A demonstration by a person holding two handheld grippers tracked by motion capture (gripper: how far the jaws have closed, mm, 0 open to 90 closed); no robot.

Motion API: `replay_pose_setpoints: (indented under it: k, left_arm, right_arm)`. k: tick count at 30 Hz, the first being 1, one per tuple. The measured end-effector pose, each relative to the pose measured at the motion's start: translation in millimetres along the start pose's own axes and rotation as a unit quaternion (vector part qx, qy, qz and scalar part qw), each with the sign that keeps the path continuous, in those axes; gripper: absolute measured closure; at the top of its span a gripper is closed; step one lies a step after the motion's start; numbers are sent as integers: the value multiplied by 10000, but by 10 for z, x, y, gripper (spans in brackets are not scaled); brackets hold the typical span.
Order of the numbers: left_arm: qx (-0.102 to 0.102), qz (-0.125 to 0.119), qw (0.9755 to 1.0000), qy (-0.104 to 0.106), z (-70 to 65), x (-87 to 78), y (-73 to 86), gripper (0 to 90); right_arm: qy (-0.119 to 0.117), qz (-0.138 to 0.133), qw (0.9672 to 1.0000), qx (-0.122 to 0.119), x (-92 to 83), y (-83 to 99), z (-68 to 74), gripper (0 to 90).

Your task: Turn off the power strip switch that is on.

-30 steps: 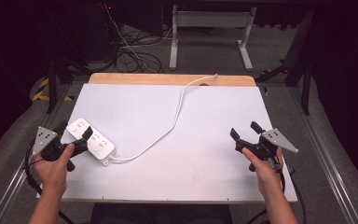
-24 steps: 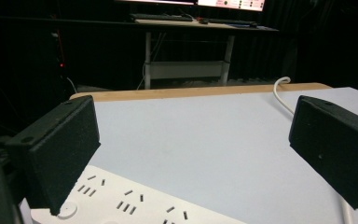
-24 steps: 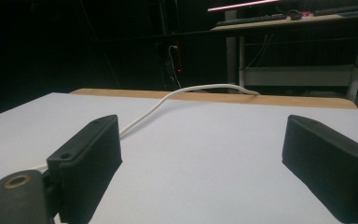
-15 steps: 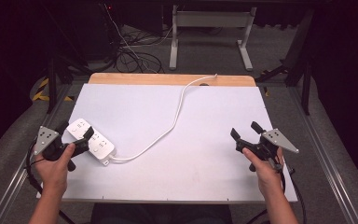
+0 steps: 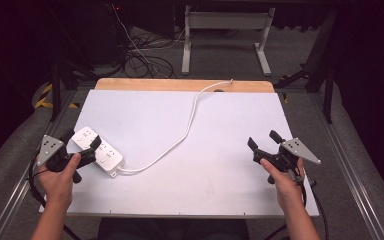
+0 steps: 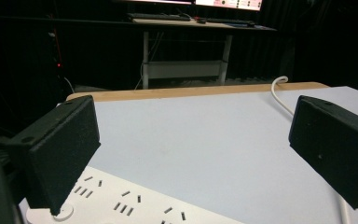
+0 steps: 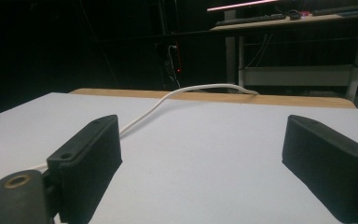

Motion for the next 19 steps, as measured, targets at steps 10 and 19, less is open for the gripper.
replay_pose_setpoints:
  k: [10,19]
  left_arm:
    - [5,25,10000,-6,5,3,5,27]
    - [0,31,10000,5,12,10,10,28]
  right_arm:
    - [-7,2,10000,7,4,4,-3,120]
    - [-7,8,10000,11,7,6,-7,120]
Point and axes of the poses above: each handheld gripper's, and its own axes: x roughly forward along the jaws, y roughly out of its underside, z roughly to its left, the point moved 6 cm from there along x, roughly forward along the jaws, and after that the axes turned 4 degrees about z, right-handed, at the moved point
